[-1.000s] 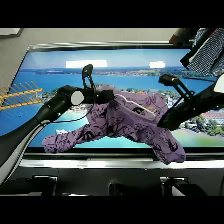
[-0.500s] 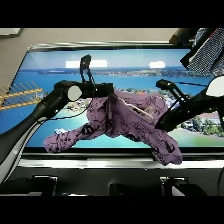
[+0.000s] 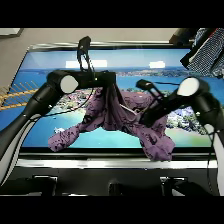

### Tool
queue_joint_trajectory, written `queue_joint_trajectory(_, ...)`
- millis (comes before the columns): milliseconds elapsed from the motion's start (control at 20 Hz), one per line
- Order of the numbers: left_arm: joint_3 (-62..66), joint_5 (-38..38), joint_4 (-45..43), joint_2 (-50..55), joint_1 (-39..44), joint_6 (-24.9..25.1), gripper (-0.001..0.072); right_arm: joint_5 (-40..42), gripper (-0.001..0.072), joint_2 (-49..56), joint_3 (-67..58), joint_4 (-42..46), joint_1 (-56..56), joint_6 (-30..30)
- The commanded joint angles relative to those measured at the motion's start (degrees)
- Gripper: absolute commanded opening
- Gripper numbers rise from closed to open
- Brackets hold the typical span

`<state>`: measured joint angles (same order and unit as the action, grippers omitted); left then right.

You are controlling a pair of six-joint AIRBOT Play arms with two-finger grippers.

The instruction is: Fold the clothes and pants, and hang the long-sleeved shirts on hangers.

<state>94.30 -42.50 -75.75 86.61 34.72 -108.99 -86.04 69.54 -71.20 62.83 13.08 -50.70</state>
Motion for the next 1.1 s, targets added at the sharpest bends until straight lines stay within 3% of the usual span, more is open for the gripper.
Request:
queue_joint_trajectory(0,2.9,-9.0,0.7,-1.1,-0.2,4.3,0.0028,9.9,0.0033,1.4,-0.2,4.8,7.9,-1.0)
queue_joint_trajectory(150,1.7,-17.1,3.0,-1.5,0.4,9.6,0.0024,13.1,0.0033,1.1,-0.3,5.7,9.1,-3.4)
queue_joint_trajectory(350,-6.8,-16.9,10.1,-5.2,0.3,16.8,0.0023,12.5,0.0033,1.0,-0.4,5.7,9.1,-3.5)
queue_joint_trajectory(550,-18.7,-14.5,18.0,-11.5,-1.4,27.7,0.0026,8.2,0.0034,1.0,-0.5,4.9,9.1,2.8)
queue_joint_trajectory(650,-19.7,-14.9,20.1,-12.2,-2.9,30.3,0.0050,6.5,0.0033,1.0,-0.5,4.8,9.1,5.6)
queue_joint_trajectory(700,-19.7,-14.6,20.9,-12.2,-3.5,30.9,0.0171,6.5,0.0033,1.0,-0.5,4.6,9.1,5.9)
queue_joint_trajectory(800,-19.3,-14.9,21.4,-12.2,-4.7,32.1,0.0577,6.4,0.0033,1.0,-0.5,3.7,9.1,8.6)
queue_joint_trajectory(850,-18.8,-15.3,21.3,-12.3,-5.3,33.2,0.0679,6.4,0.0034,0.9,-0.5,3.7,9.1,10.5)
queue_joint_trajectory(1050,-15.8,-15.6,21.1,-13.6,-8.3,38.7,0.0678,6.6,0.0034,0.9,-0.5,4.1,8.9,15.5)
